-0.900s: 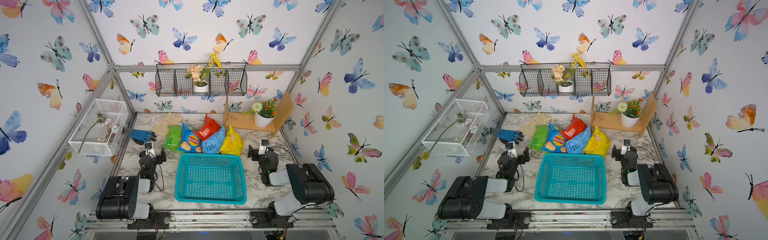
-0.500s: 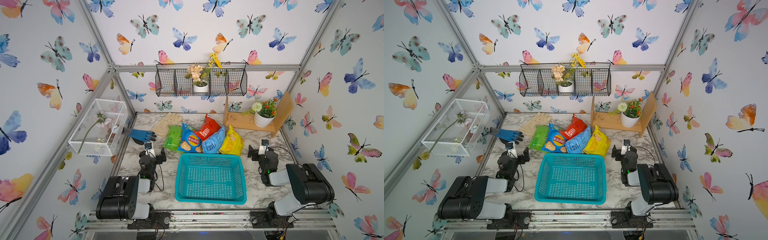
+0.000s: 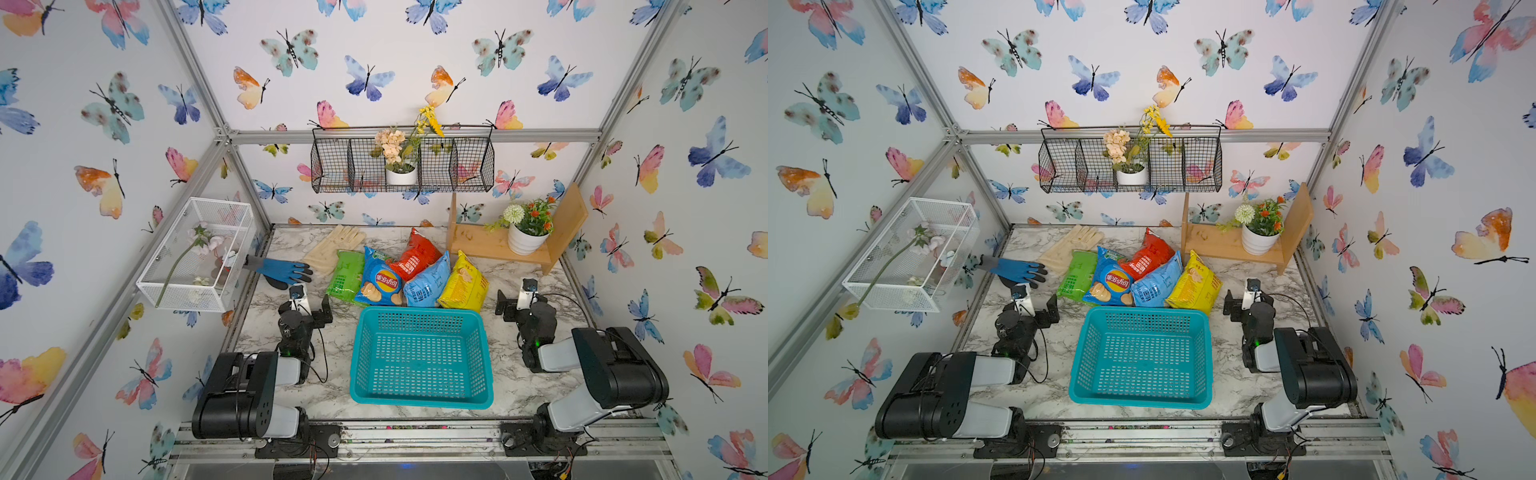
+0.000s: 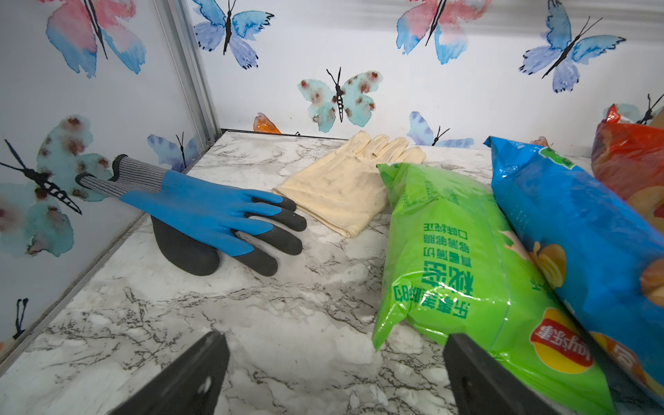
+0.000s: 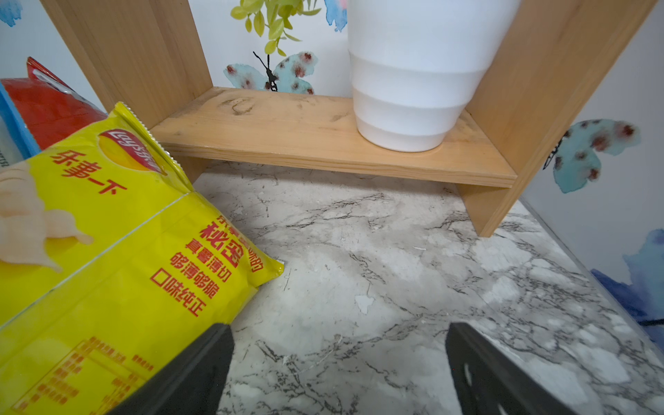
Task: Put the potato chips into the basket
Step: Pick up the potato chip from the center of the board.
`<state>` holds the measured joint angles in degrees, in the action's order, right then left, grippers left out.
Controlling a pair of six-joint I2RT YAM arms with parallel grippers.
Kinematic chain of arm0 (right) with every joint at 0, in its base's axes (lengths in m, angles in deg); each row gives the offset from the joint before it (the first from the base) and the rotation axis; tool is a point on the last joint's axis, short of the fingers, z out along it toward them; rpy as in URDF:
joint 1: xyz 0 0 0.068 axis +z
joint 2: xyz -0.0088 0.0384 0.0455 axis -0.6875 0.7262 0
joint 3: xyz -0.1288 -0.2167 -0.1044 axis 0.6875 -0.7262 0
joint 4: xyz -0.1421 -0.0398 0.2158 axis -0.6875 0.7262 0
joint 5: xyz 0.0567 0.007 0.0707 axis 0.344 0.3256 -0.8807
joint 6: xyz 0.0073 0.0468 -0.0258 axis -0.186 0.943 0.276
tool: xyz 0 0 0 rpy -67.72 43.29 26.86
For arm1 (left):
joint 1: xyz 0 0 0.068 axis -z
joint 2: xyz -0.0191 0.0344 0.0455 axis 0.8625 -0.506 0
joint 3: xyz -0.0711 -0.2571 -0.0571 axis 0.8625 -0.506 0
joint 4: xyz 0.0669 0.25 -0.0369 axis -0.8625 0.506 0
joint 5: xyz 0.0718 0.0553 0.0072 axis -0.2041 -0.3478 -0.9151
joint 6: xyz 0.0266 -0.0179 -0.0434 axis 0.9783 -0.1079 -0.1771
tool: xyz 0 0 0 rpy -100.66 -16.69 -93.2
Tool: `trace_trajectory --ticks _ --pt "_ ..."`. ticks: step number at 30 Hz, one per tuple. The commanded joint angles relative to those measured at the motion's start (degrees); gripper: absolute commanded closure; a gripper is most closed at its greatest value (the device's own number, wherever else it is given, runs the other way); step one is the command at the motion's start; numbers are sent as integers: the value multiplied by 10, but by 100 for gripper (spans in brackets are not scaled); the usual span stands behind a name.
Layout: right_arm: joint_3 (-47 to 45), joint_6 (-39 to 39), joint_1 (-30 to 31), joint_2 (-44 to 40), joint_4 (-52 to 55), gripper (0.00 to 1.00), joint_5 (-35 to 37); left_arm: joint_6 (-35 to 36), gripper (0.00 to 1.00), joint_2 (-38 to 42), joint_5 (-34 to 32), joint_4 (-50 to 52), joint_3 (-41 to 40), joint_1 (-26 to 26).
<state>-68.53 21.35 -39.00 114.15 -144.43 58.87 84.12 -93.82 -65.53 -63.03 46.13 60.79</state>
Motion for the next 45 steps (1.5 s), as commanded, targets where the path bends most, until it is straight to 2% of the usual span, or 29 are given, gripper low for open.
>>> trace_trajectory --ticks 1,3,4,5,6,7,9,11,14,15,17,18,19,21,26,28,34,39,45 --pt "3 7 -4 -1 -8 2 4 6 1 7 11 6 9 -3" --pt "0 7 -4 -5 -14 2 4 11 1 18 -3 -18 1 1" --pt "-6 5 -4 -10 -22 2 4 12 1 45 -32 -1 5 11" --pt "-7 2 -4 -21 -38 2 8 2 1 86 -66 86 29 20" --pt "4 0 -4 -53 20 2 5 -17 1 123 -79 184 59 23" --pt "34 5 -4 -97 130 2 5 -45 1 153 -105 227 75 22" --pt "87 38 -4 -146 253 2 30 -79 1 199 -113 302 103 24" --pt "137 104 -4 -180 369 2 65 -121 1 230 -122 400 151 26" --pt "229 235 -4 -206 568 2 93 -221 1 244 -144 568 240 26" --pt "254 280 -4 -207 626 2 91 -247 1 244 -127 622 273 26" --pt "306 294 -4 -204 742 3 43 -265 1 239 -66 709 329 25" --pt "324 290 -4 -204 778 10 6 -266 2 238 -26 748 353 26" --pt "330 283 -4 -209 794 18 -37 -270 9 240 14 779 371 25" --pt "329 272 -4 -231 802 23 -99 -282 17 253 74 830 390 26" --pt "340 256 -4 -271 833 24 -181 -312 17 357 159 900 367 26" --pt "358 242 -3 -265 855 27 -210 -320 17 406 193 915 345 27" --pt "408 213 28 -249 915 36 -219 -320 19 504 241 975 300 29" --pt "417 206 69 -263 932 38 -204 -288 23 497 269 997 326 30" --pt "399 202 118 -283 929 38 -186 -242 24 397 257 997 399 54"
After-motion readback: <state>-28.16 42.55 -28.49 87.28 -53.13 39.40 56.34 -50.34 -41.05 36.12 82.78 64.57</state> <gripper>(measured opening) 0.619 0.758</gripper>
